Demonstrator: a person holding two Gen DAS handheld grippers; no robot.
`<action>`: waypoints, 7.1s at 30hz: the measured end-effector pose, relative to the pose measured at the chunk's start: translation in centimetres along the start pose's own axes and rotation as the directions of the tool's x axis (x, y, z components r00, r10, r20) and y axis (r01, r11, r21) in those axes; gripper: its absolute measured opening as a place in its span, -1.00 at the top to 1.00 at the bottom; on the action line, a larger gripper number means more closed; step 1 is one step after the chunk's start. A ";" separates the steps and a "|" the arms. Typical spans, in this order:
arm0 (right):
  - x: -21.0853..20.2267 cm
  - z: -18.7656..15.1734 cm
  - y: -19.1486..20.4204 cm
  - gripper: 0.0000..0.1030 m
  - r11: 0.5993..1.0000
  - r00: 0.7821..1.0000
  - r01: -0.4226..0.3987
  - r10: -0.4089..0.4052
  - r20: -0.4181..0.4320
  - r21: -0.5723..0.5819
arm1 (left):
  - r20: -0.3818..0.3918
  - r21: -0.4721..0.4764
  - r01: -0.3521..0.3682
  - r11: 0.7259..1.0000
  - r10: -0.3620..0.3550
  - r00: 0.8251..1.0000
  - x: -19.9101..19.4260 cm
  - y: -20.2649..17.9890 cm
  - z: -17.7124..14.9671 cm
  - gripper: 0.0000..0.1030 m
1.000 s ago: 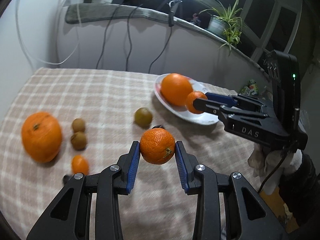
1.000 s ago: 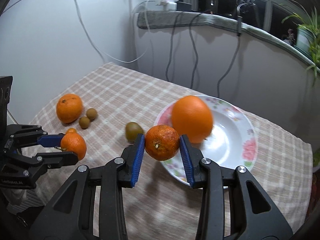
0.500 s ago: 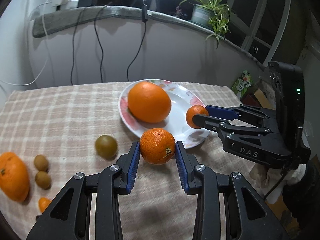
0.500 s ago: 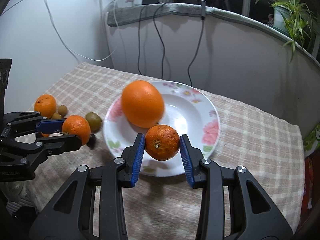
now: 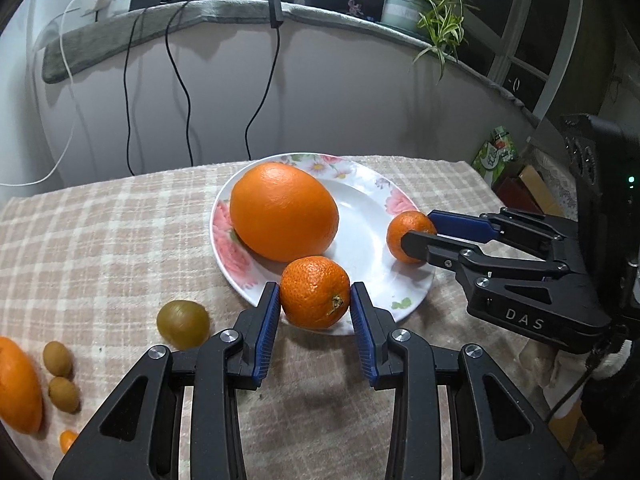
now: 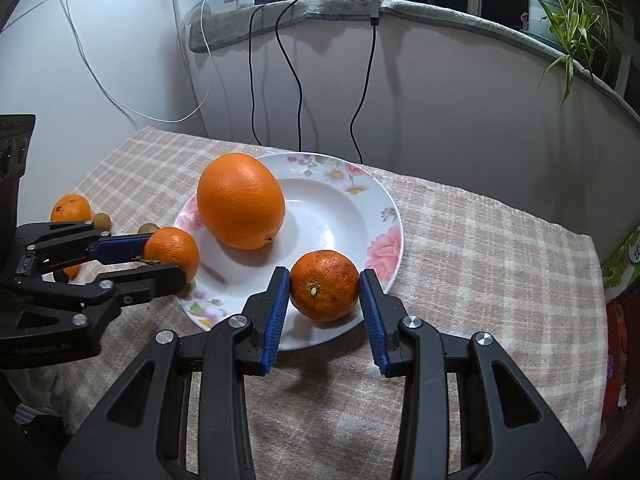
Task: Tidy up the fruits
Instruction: 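Place the mandarin on the plate with the right tool while the left tool drops another mandarin there, then move the right tool back toward the dark plum on the cloth, then close the right tool on a dark plum while the left tool grasps another plum, then carry both plums over the white plate and open both tools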
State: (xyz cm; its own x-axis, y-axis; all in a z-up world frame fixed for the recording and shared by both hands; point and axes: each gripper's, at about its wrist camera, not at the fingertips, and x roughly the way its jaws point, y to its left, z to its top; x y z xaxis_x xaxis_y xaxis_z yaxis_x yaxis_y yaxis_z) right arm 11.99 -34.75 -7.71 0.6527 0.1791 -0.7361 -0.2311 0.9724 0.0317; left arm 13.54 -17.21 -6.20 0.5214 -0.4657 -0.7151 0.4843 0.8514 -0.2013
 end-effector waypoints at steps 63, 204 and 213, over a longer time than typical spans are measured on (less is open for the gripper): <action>-4.2 0.0 5.2 -0.47 0.989 0.982 -0.145 0.140 0.127 0.029 | 0.064 -0.068 -0.143 0.987 0.147 0.987 -8.4 4.4 -5.1 -0.19; 0.4 -1.0 0.4 0.57 0.991 0.998 -0.056 0.055 0.015 0.125 | 0.009 0.036 0.026 0.999 -0.026 1.000 0.5 -1.3 -0.2 0.58; 0.3 -1.1 0.4 0.56 0.991 0.998 -0.055 0.053 0.017 0.122 | 0.008 0.032 0.020 0.999 -0.020 1.000 0.5 -1.1 -0.2 0.27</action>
State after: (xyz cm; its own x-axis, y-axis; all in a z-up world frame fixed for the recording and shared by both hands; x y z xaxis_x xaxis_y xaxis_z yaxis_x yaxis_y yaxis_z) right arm 11.31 -34.45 -8.65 0.6516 0.2329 -0.7219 -0.1764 0.9721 0.1543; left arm 13.09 -18.34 -6.46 0.5169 -0.4847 -0.7056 0.5171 0.8337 -0.1939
